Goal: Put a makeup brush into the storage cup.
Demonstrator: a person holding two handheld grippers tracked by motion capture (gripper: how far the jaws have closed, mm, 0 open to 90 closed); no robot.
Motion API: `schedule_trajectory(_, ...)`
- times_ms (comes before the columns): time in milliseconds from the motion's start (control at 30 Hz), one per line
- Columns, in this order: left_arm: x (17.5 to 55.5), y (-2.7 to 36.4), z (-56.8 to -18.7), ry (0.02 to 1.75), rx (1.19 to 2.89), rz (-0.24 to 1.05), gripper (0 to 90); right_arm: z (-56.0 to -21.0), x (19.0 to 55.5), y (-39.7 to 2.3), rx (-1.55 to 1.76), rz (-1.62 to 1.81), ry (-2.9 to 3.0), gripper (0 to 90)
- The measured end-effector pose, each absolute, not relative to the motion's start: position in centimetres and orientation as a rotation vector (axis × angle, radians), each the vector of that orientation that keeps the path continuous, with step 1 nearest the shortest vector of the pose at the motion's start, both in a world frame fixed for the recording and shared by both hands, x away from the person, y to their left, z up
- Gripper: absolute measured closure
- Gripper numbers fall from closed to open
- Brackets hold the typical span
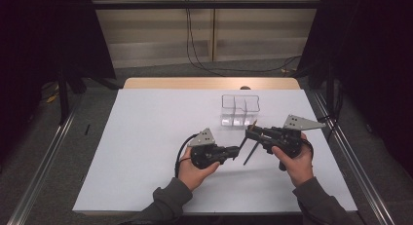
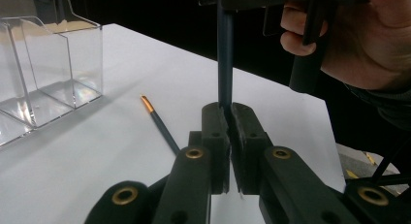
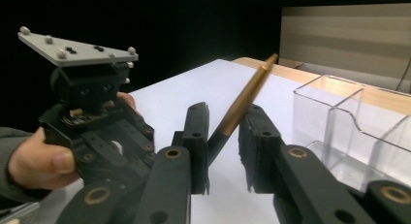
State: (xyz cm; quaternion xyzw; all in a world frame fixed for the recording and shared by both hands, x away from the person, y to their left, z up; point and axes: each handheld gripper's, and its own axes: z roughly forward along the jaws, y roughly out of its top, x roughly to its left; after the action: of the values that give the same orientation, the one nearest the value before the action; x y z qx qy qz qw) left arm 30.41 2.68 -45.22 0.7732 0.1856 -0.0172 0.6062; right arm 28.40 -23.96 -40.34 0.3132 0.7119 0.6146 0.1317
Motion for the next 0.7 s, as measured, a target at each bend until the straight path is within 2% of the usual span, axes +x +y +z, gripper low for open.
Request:
schedule_trajectory(67, 30.43, 2.6, -45.22, 0.418, 1.797, -0.044, 85.4, -40.22, 28.37, -23.75, 0.906, 1.802, 2.069, 78.3)
schedule_trajectory(100, 30.4, 2.57, -45.21, 0.428, 1.798, -0.053, 90.0, -40.15, 28.37, -23.62, 0.897, 1.809, 2.073, 84.1)
schedule_trajectory(367, 30.65, 2.67, -45.39, 0.442, 1.791, -0.057, 90.0, -39.63, 28.27, -22.99, 0.849, 1.782, 2.086, 84.2)
schedule_trajectory(700, 30.98, 3.28, -44.74, 0.421, 1.78, -0.028, 74.2, -39.58, 28.22, -23.33, 0.85, 1.781, 2.061, 84.3)
